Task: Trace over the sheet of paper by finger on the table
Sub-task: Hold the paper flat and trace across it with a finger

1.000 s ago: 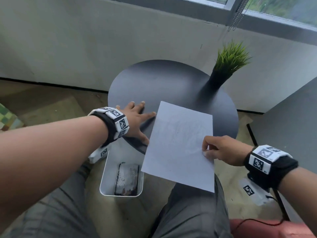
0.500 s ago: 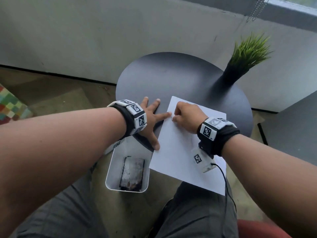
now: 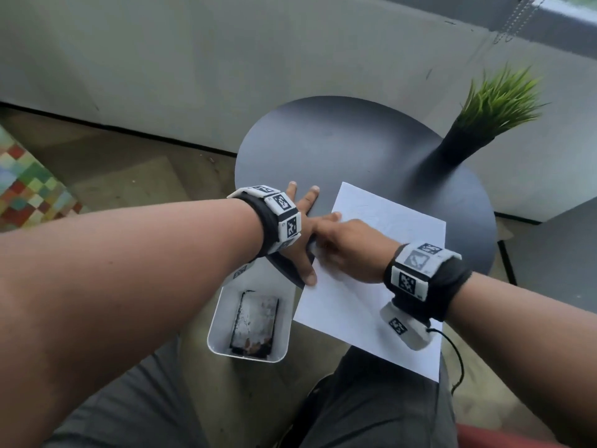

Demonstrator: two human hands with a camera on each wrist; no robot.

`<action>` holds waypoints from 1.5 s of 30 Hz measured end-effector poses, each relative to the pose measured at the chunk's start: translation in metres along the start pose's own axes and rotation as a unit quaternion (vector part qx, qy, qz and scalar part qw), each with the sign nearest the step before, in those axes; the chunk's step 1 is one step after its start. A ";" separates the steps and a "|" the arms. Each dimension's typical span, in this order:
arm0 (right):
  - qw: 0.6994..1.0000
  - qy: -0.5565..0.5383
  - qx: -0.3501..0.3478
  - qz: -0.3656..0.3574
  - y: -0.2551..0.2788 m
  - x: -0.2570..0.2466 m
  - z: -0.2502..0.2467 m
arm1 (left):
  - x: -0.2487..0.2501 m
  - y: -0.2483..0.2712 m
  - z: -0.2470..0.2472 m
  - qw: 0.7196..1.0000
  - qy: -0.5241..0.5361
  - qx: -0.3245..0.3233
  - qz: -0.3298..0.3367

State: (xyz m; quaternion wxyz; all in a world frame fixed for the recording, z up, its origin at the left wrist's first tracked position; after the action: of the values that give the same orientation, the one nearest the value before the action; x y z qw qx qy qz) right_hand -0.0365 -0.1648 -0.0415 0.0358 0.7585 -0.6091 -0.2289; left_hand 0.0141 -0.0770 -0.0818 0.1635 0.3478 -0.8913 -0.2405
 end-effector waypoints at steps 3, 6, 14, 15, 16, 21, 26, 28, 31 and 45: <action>0.999 0.003 -0.008 0.050 -0.009 0.018 -0.009 | 0.000 -0.002 0.000 1.000 0.004 0.007 0.003; 0.981 0.008 0.087 0.173 -0.021 0.051 -0.024 | 0.000 0.000 -0.002 1.000 -0.007 0.007 -0.001; 0.997 0.016 0.025 0.077 -0.011 0.032 -0.013 | 0.003 -0.002 -0.005 1.000 -0.014 0.007 -0.005; 0.988 0.012 0.068 0.134 -0.016 0.049 -0.019 | 0.002 -0.001 -0.005 1.000 -0.019 0.005 -0.008; 0.983 0.010 0.093 0.159 -0.015 0.053 -0.022 | 0.003 0.000 -0.006 1.000 -0.023 0.003 -0.010; 0.997 0.032 -0.045 -0.055 0.017 -0.006 0.010 | 0.002 -0.001 -0.005 0.999 -0.037 -0.007 -0.014; 0.983 0.018 0.081 0.163 -0.014 0.058 -0.022 | 0.003 -0.001 -0.007 0.999 -0.034 0.001 -0.006; 0.990 0.024 0.084 0.111 -0.009 0.041 -0.013 | 0.003 -0.001 -0.007 0.999 -0.035 0.003 -0.007; 0.998 0.031 -0.029 -0.049 0.019 -0.005 0.012 | 0.002 -0.002 -0.005 0.999 -0.046 0.006 -0.009; 0.998 0.020 0.008 0.060 0.004 0.032 -0.008 | 0.006 -0.002 -0.011 0.998 -0.060 0.001 -0.007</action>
State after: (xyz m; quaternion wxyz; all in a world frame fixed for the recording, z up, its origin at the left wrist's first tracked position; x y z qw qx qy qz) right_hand -0.0317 -0.1972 -0.0429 0.0558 0.7255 -0.6543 -0.2060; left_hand 0.0156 -0.0857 -0.0729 0.1071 0.3393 -0.8974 -0.2610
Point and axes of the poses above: each hand's wrist, its own y-axis away from the middle knuckle, its own z-axis out of the palm, x = y × z, the point moved 7 cm from there along -y, towards the middle knuckle, and after that the axes turned 10 degrees about z, right-handed, at the moved point
